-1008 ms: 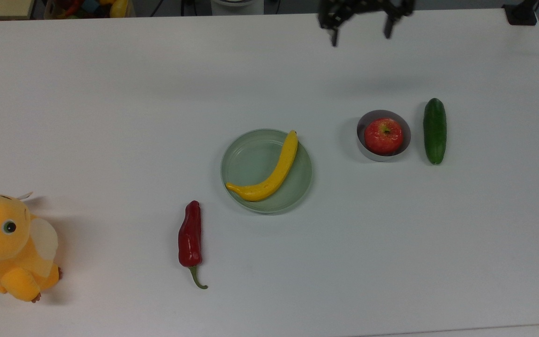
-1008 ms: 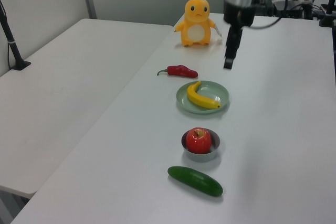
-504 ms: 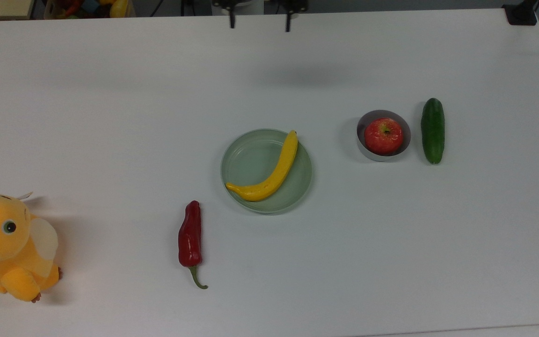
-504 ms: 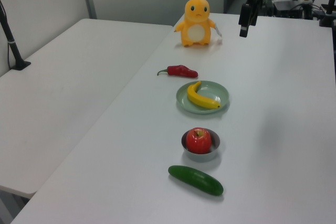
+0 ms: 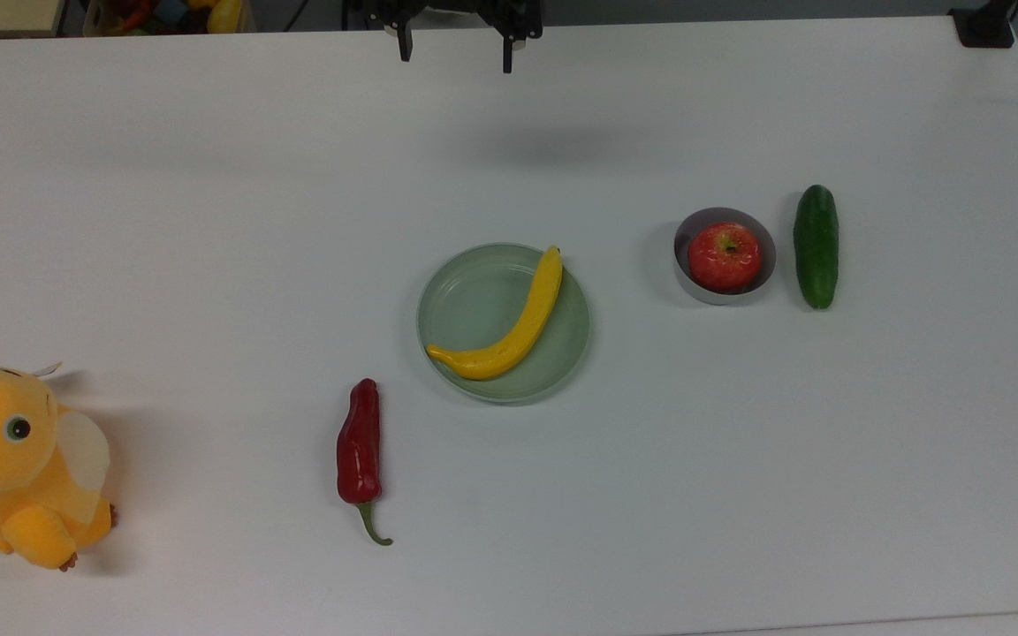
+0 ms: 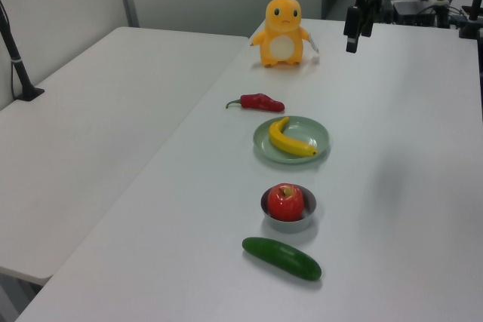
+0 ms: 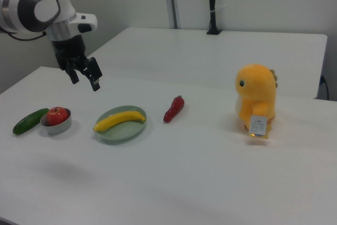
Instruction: Put the cucumber on the left side of the bowl
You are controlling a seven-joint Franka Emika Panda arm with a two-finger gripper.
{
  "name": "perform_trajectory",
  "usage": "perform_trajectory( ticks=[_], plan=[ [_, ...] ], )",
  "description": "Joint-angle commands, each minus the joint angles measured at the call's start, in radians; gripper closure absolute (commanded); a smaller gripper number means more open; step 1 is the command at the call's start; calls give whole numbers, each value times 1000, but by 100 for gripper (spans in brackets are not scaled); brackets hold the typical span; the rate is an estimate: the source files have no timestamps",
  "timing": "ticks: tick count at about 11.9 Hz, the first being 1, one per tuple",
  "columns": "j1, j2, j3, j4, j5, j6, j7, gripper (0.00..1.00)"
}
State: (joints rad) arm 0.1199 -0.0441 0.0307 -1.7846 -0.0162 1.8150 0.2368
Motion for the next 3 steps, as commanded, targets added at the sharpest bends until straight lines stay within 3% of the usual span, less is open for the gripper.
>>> perform_trajectory(
  ticks=[1,3],
  plan=[
    [3,1,-21,1,8,3,-10,0],
    [4,9,-23,4,4,3,-13,0]
  ],
)
